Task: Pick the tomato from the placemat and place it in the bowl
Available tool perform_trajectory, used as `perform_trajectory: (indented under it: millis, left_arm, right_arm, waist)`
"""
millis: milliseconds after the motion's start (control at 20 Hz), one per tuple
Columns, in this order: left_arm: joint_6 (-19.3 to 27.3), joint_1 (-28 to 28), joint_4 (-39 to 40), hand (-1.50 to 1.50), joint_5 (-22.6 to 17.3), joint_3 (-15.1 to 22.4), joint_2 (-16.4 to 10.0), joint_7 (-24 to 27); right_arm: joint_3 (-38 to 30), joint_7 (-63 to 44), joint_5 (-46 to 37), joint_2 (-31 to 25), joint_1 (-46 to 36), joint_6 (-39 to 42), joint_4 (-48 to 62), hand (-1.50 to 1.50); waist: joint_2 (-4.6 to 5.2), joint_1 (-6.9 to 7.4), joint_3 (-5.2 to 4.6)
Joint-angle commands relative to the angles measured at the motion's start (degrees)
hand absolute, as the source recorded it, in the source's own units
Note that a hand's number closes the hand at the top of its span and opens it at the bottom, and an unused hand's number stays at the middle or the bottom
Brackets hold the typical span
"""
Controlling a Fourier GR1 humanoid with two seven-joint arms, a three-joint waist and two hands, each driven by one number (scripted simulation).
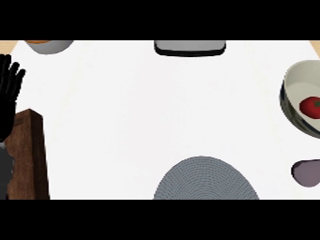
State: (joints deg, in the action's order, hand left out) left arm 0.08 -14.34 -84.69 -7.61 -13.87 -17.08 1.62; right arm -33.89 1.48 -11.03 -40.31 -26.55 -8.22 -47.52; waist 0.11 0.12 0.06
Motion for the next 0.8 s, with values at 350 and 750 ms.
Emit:
perform_trajectory:
  millis: [350, 750]
  left_arm:
    - [1.6, -0.6, -3.7, 0.00, 0.2, 0.8, 0.9, -4.1]
    - [0.0, -0.9, -2.0, 0.00, -0.6, -0.6, -0.6, -3.3]
  right_arm:
    - [-17.1, 14.0, 12.9, -13.6, 11.3, 12.8, 14.7, -1.50]
    - [-22.1, 24.9, 16.5, -21.3, 19.5, 25.0, 28.6, -1.50]
  waist:
    - [-0.01, -0.42, 0.12]
    - [0.05, -0.40, 0.20]
